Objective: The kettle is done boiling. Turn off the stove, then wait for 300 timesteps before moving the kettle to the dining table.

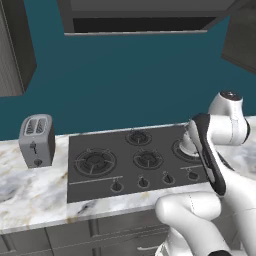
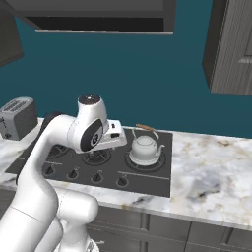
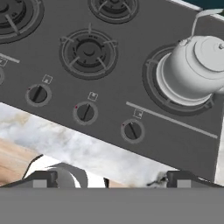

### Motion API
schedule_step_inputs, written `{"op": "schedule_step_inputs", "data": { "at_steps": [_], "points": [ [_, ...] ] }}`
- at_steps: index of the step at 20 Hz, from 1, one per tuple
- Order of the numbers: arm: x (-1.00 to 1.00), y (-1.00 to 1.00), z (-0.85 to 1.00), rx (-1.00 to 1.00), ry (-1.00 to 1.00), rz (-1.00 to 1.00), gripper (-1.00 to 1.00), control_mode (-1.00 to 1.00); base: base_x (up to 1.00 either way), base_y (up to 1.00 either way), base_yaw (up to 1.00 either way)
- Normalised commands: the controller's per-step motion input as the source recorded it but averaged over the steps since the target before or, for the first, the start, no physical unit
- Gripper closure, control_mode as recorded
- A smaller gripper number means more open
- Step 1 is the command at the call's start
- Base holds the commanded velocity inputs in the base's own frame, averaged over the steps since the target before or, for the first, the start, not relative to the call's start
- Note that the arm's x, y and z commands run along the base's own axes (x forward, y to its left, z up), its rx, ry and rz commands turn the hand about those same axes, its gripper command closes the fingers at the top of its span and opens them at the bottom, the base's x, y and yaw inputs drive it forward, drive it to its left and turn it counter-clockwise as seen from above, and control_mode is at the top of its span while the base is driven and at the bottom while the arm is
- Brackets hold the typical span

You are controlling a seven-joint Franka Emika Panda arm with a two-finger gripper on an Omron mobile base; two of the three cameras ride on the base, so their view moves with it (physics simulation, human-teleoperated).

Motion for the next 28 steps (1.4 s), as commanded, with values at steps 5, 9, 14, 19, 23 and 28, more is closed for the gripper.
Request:
{"op": "schedule_step_inputs", "data": {
  "at_steps": [5, 9, 14, 19, 23, 28],
  "points": [
    [-0.09, -0.15, -0.26, -0.07, -0.02, 0.08, -1.00, -1.00, 0.00, 0.00, 0.00],
    [-0.07, -0.23, -0.22, 0.00, 0.00, 0.07, -1.00, -1.00, 0.00, 0.00, 0.00],
    [-0.08, -0.22, -0.28, 0.00, 0.00, 0.06, -1.00, -1.00, 0.00, 0.00, 0.00],
    [0.00, -0.15, -0.28, 0.00, 0.00, 0.04, -1.00, -1.00, 0.00, 0.00, 0.00],
    [0.00, -0.04, -0.27, 0.00, 0.02, 0.03, -1.00, -1.00, 0.00, 0.00, 0.00],
    [0.01, 0.00, -0.28, 0.00, 0.04, 0.01, -1.00, -1.00, 0.00, 0.00, 0.00]
  ]
}}
